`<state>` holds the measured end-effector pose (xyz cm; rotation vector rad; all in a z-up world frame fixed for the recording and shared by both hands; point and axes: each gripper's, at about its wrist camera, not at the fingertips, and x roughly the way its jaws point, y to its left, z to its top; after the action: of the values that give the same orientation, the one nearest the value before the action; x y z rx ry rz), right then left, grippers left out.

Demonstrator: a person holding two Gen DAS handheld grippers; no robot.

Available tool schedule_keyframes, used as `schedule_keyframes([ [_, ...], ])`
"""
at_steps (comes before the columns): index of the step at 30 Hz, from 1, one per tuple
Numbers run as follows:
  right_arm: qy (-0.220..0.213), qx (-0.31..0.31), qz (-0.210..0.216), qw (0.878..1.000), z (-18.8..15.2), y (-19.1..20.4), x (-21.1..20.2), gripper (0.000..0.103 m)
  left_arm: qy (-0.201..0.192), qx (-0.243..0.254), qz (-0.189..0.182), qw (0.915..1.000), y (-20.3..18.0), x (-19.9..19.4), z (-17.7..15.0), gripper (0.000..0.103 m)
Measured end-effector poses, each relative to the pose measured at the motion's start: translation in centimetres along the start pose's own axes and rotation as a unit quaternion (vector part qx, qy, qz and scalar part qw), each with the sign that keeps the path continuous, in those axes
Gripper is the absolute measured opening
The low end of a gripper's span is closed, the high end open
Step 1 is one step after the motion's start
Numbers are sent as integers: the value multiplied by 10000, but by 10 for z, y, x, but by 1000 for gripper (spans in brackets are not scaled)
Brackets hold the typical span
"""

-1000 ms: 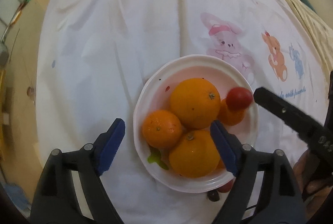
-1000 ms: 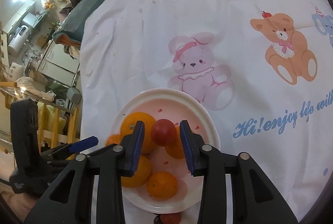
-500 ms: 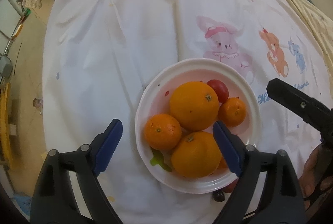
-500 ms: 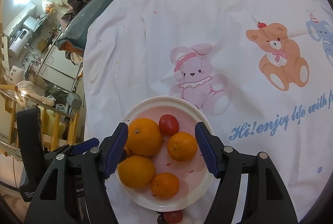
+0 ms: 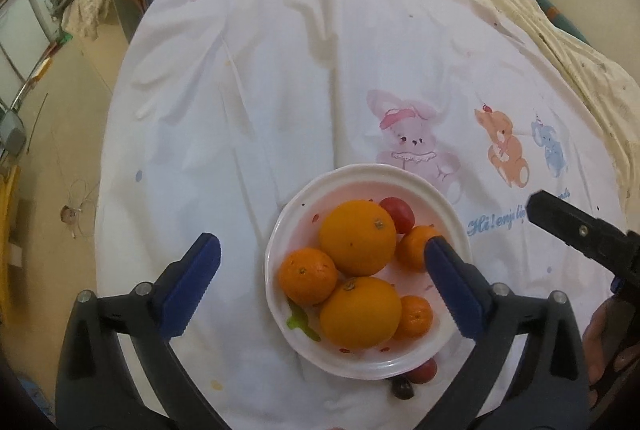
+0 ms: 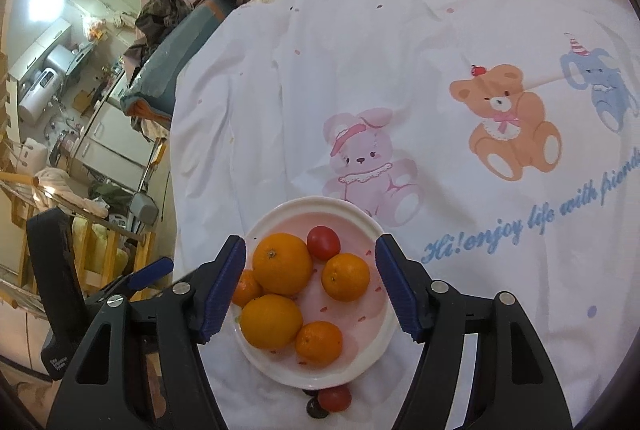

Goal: Organize fruits
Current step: 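Grasp another red plum with the right tool while the left tool moves toward a dark plum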

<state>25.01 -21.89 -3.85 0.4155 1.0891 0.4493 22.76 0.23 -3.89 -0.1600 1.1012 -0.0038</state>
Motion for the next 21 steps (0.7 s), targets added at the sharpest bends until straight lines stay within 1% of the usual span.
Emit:
schedule_keyframes([
  [4,-94,-173,-174,9997,-8,6,-16,78,-143,20,-84,9999,-2,-12,-3,101],
  [7,-109,-301,-232,9992,-16,11,-27,78,-373,127,104,9992,-4,-27,-5,101],
  [8,-104,-327,-237,9991,-19,12,-30,78,-425,143,110,9989,-4,-33,-6,101],
  [9,-97,-347,-239,9991,-22,12,-34,78,-467,146,86,9988,-3,-37,-6,101],
  [12,-62,-430,-342,9985,-34,13,-46,78,-592,93,-189,9980,-2,-54,-8,100],
  [14,-100,-476,-369,9981,-44,12,-56,78,-700,85,-183,9973,-3,-67,-12,100],
  [18,-109,-292,-379,9988,-59,4,-71,78,-572,44,-183,9982,-1,-77,-26,101],
  [21,-110,-153,-450,9988,-68,-2,-75,78,-470,-127,-140,9987,3,-78,-37,101],
])
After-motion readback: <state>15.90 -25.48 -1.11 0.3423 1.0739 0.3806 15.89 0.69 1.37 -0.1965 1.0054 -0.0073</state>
